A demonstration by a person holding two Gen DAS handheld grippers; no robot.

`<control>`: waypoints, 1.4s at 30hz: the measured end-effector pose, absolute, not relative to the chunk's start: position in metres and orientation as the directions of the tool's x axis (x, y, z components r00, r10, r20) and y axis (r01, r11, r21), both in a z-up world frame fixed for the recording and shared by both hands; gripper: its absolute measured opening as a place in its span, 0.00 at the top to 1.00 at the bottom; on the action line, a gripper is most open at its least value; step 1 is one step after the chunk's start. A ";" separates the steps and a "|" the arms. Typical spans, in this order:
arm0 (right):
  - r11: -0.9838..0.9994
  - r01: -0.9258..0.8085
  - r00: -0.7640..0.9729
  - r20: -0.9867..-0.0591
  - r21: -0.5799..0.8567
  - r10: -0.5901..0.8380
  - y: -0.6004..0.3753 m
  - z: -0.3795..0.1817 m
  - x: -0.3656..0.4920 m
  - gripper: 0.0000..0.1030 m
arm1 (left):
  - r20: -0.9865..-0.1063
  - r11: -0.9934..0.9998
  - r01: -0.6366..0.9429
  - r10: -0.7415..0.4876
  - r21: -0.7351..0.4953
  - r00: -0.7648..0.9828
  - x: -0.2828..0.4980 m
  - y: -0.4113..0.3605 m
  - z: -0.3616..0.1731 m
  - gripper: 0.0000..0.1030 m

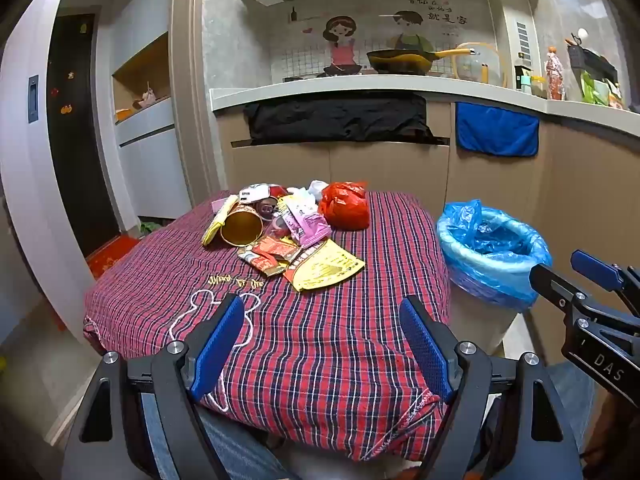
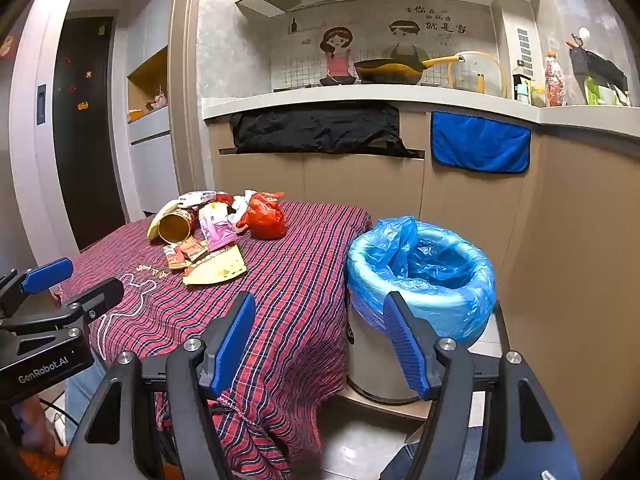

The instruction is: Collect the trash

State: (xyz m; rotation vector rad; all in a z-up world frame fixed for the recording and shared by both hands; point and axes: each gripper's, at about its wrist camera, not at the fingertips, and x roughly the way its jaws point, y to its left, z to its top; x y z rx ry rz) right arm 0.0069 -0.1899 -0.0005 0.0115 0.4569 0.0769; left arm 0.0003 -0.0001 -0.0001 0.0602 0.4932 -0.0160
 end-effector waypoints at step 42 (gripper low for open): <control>0.998 -0.060 0.892 -0.447 0.028 0.066 -0.192 -0.003 0.008 0.38 | -0.468 0.998 0.034 -0.007 0.049 0.884 0.001 -0.001 0.004 0.22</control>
